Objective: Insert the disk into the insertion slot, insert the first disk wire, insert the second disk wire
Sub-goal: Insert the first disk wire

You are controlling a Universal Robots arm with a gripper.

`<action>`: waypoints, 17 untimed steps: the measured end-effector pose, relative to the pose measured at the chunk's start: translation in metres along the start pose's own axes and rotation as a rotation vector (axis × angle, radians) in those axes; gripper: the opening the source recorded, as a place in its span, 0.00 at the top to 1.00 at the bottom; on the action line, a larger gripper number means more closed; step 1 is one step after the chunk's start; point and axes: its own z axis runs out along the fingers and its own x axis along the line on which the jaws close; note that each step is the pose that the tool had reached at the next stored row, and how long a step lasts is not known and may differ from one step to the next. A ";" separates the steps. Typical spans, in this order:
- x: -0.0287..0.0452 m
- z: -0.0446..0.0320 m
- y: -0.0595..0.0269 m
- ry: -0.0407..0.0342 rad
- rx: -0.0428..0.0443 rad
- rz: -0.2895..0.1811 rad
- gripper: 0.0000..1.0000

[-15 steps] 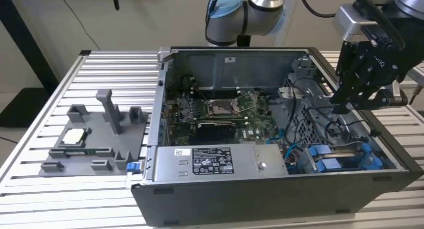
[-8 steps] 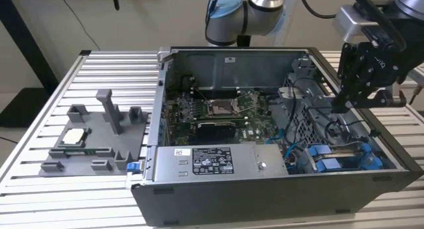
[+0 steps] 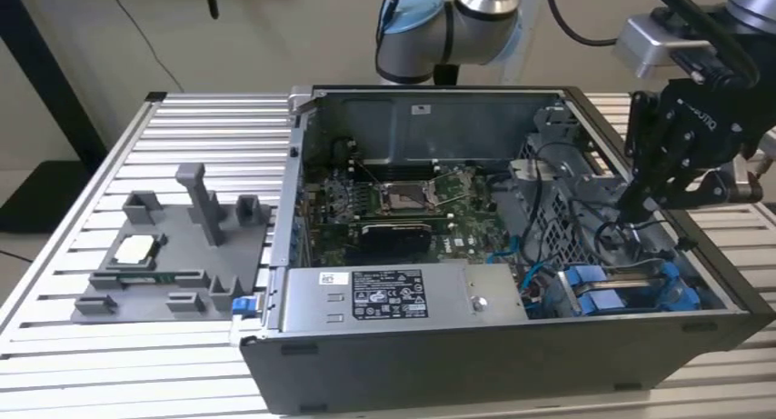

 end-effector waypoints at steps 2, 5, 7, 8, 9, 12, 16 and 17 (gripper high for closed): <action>0.0001 0.0019 -0.0008 0.0104 0.0003 0.000 0.81; 0.0003 0.0062 -0.0009 0.0139 0.0004 0.000 0.81; 0.0004 0.0089 -0.0010 0.0158 0.0005 0.000 0.81; 0.0005 0.0101 -0.0011 0.0172 0.0006 0.000 0.81; 0.0006 0.0114 -0.0015 0.0186 0.0006 0.000 0.81; 0.0020 0.0152 -0.0028 0.0232 0.0007 0.000 0.81; 0.0061 0.0196 -0.0084 0.0288 0.0009 -0.001 0.81; 0.0069 0.0209 -0.0099 0.0298 0.0009 -0.001 0.81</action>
